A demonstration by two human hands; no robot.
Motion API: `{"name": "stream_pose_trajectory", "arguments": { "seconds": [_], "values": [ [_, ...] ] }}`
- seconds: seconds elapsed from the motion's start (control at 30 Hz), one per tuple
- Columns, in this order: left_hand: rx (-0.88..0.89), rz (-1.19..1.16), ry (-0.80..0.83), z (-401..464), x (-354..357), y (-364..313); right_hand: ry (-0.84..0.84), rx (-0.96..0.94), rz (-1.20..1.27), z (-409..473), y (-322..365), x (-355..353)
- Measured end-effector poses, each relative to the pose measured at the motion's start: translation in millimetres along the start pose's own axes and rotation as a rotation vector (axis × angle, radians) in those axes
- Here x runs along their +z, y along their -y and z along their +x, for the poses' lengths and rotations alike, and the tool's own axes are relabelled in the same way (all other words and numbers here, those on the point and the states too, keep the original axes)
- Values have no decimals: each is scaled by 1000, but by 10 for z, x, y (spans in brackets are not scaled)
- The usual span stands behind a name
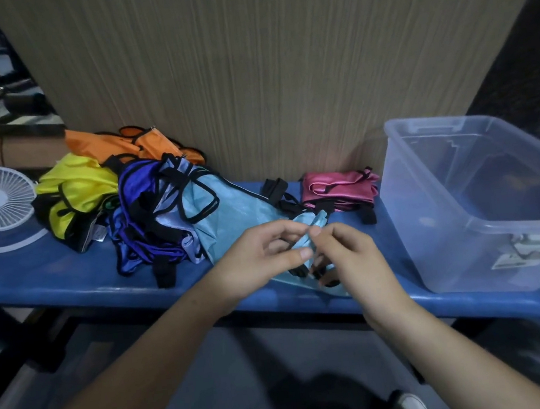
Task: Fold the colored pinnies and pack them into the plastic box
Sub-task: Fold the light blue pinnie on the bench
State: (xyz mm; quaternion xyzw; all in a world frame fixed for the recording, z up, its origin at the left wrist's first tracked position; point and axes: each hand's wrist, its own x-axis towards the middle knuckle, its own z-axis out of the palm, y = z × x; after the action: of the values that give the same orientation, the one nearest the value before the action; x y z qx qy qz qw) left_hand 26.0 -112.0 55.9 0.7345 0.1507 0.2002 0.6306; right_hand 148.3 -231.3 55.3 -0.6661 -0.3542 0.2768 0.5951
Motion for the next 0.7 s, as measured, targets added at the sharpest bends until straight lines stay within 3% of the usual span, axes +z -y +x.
{"name": "stream_pose_trajectory", "arguments": {
  "seconds": [0.3, 0.53, 0.7],
  "values": [
    [-22, 77, -46, -57, 67, -94, -40, -82, -228, -37, 25, 1],
    [-47, 166, -171, -231, 71, -281, -127, -30, -104, -133, 179, -179],
    [28, 238, -240, -383, 29, -580, -140, 34, -65, -314, 323, -428]
  ]
}}
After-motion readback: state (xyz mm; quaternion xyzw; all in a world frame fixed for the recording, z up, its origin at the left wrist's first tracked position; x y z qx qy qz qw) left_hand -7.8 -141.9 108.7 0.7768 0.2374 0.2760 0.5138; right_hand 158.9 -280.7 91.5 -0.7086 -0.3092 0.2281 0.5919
